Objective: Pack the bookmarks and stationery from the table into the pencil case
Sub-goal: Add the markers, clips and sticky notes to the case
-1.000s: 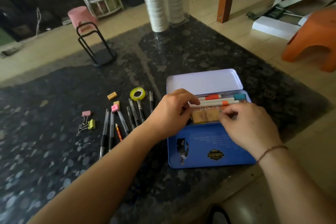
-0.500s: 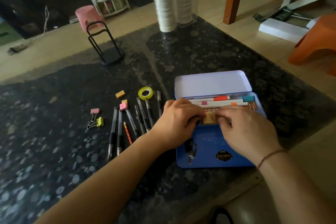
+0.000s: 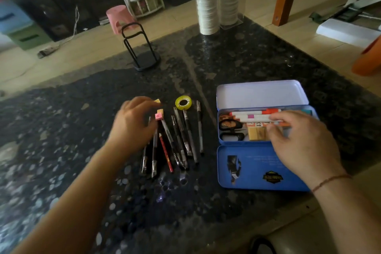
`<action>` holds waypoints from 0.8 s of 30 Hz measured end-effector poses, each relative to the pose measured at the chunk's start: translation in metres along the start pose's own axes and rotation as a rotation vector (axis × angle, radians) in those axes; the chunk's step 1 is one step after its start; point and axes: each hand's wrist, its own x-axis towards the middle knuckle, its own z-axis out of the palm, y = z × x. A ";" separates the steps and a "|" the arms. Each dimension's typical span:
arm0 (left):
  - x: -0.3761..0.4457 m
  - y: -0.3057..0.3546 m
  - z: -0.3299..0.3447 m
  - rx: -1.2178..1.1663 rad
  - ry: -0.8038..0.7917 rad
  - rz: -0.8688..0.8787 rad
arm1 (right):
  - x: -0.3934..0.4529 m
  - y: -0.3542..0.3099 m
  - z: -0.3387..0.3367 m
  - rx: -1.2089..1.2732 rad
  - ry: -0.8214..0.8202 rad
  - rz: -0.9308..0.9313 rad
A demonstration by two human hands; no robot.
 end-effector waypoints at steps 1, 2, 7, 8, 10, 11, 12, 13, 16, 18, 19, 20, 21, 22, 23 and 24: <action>-0.005 -0.017 -0.007 0.098 -0.072 -0.099 | 0.000 -0.001 0.000 0.010 -0.004 -0.006; -0.010 -0.031 -0.012 0.207 -0.172 -0.197 | 0.000 -0.002 0.000 0.018 -0.006 -0.010; -0.028 -0.060 -0.014 0.295 -0.437 -0.292 | 0.001 -0.003 0.001 0.057 0.023 -0.012; -0.028 -0.059 -0.014 0.253 -0.396 -0.260 | 0.001 -0.003 0.001 0.069 0.039 -0.011; -0.029 -0.057 -0.013 0.231 -0.300 -0.173 | 0.001 -0.002 0.000 0.105 0.072 -0.010; -0.030 -0.056 -0.012 0.233 -0.252 -0.125 | 0.001 -0.001 0.000 0.127 0.087 -0.011; -0.030 -0.056 -0.011 0.236 -0.211 -0.082 | 0.001 0.000 -0.001 0.148 0.101 -0.011; -0.031 -0.054 -0.009 0.243 -0.177 -0.051 | 0.002 0.002 -0.001 0.164 0.116 -0.010; -0.031 -0.052 -0.006 0.212 -0.099 -0.028 | 0.003 0.005 -0.001 0.197 0.156 -0.009; -0.029 -0.049 -0.007 0.140 -0.043 -0.045 | 0.003 0.007 -0.001 0.204 0.166 -0.001; -0.028 -0.048 -0.007 0.109 -0.018 -0.050 | 0.004 0.008 -0.001 0.204 0.164 0.000; -0.027 -0.047 -0.007 0.089 -0.004 -0.056 | 0.004 0.008 -0.001 0.207 0.162 0.001; -0.026 -0.046 -0.007 0.078 -0.002 -0.077 | 0.004 0.009 0.000 0.211 0.161 0.003; -0.024 -0.046 -0.006 0.069 -0.013 -0.130 | 0.004 0.009 0.000 0.213 0.161 0.003; -0.022 -0.046 -0.006 0.051 -0.036 -0.209 | 0.004 0.010 0.000 0.213 0.161 0.002; -0.019 -0.045 -0.005 0.021 -0.065 -0.295 | 0.004 0.010 0.000 0.211 0.161 -0.001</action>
